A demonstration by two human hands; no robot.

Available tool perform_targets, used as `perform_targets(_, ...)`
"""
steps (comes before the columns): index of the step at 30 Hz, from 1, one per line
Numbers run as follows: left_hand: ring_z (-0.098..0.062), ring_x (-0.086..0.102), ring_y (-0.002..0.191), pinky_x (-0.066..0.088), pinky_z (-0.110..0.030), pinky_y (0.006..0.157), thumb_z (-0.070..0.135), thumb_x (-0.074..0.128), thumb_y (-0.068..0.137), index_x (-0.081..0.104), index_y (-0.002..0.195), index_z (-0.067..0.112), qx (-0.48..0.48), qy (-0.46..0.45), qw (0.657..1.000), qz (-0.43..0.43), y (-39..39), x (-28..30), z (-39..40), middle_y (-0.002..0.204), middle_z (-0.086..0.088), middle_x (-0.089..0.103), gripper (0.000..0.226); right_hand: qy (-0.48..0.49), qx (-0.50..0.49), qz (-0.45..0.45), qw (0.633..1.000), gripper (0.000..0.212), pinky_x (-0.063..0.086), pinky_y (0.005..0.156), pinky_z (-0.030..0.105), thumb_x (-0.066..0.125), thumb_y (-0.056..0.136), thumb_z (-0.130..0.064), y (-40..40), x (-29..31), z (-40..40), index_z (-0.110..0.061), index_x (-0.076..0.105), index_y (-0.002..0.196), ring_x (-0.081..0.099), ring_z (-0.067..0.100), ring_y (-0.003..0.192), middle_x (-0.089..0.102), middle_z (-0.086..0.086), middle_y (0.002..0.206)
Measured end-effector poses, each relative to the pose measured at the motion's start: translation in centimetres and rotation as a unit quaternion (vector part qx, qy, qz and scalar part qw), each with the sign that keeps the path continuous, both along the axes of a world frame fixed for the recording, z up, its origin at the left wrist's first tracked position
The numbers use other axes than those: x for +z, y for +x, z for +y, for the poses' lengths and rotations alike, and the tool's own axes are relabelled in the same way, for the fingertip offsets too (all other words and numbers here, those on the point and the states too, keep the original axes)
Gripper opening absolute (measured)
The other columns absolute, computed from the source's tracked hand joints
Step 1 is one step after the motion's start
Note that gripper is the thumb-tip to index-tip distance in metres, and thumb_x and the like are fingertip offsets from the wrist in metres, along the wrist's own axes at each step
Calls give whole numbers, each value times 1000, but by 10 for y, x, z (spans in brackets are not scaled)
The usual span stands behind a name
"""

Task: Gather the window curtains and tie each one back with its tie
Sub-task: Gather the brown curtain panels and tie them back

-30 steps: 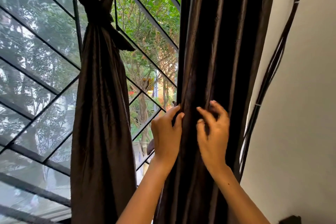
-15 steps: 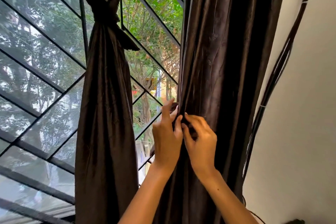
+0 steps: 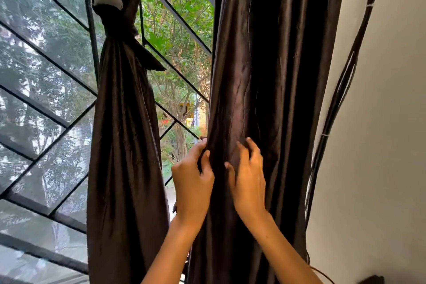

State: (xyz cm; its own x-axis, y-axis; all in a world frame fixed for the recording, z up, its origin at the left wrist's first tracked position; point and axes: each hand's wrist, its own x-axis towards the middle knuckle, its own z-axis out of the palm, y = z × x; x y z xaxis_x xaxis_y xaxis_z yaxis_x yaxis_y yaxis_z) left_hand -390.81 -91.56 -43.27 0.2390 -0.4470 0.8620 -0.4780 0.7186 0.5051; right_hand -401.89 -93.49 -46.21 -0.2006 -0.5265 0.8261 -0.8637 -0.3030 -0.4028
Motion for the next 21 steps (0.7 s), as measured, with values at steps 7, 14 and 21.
perform_targets(7, 0, 64, 76, 48, -13, 70, -1, 64, 85, 70, 98, 10, 21, 7, 1000, -1, 22, 2, 5, 83, 16, 67, 18, 122, 179, -350, 911, 129, 14, 118, 49, 70, 59, -67, -5, 22, -47, -19, -4, 152, 17, 24, 146, 22, 8, 157)
perform_targets(14, -15, 67, 73, 53, -37, 66, 2, 61, 87, 69, 100, 13, 21, 16, 999, -19, 17, 1, 8, 83, 4, 72, 19, 80, 359, -266, 891, 22, 51, 76, 18, 65, 83, 7, 11, 17, -60, -5, 67, 101, 66, 0, 74, 71, 9, 83)
perform_targets(21, 5, 65, 81, 52, -17, 71, 3, 63, 87, 64, 85, 29, -85, 75, 994, -6, 9, 4, 14, 80, 15, 70, 26, 146, 455, -434, 763, 43, 48, 94, 18, 48, 97, -25, 14, 23, -49, -18, 41, 139, 60, 4, 106, 62, -3, 119)
